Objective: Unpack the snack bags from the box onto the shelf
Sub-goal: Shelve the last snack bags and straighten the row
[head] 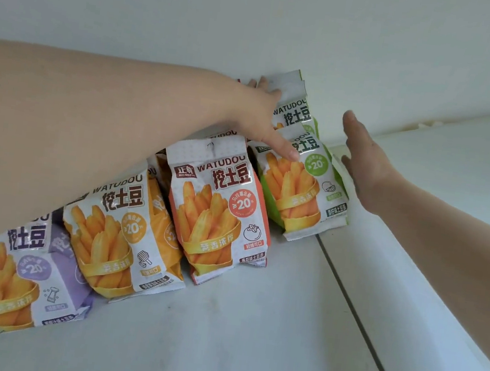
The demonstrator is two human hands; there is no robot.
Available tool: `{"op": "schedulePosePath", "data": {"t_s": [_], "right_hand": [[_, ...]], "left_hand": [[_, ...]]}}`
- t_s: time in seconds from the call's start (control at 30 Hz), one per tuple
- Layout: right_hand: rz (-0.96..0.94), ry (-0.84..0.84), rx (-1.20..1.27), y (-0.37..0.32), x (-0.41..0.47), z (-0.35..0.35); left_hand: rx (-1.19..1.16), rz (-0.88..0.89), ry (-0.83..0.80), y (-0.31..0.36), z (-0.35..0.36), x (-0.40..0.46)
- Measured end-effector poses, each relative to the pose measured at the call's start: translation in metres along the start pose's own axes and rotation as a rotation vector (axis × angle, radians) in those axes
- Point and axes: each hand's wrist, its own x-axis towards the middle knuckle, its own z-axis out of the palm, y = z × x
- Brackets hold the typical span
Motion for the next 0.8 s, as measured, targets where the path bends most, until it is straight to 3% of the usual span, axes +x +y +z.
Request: {"op": "schedulePosePath", "data": {"t_s": [0.2, 0.3, 0.37, 0.5, 0.6, 0.67, 0.8], "right_hand": [[-0.068, 0.076, -0.366, 0.010, -0.020, -0.001], [0.058, -0.093, -0.507, 0.013, -0.035, -0.005], [0.095, -0.163, -0.503, 0.011, -0.036, -0.005], [-0.021, -0.190, -0.332, 0.010, -0.045, -0.010], [-0.153, -0.050, -0.210, 0.016, -0.051, -0.010], [-0.215, 0.026, -0.165, 0.018, -0.046, -0.004], [-0.290, 0.016, -0.335, 0.017, -0.031, 0.014]], "left_hand": [[-0.169, 0.103, 0.212, -0.011, 0.005, 0.006], [-0.175, 0.128, 0.244, -0.010, 0.007, 0.007], [-0.166, 0.150, 0.296, -0.007, 0.007, 0.006], [-0.279, 0.199, 0.300, -0.004, 0.003, -0.002], [-0.367, 0.258, 0.261, -0.008, -0.005, -0.014], [-0.402, 0.302, 0.339, -0.009, -0.011, -0.020], [-0.330, 0.308, 0.478, -0.009, -0.010, -0.020]]}}
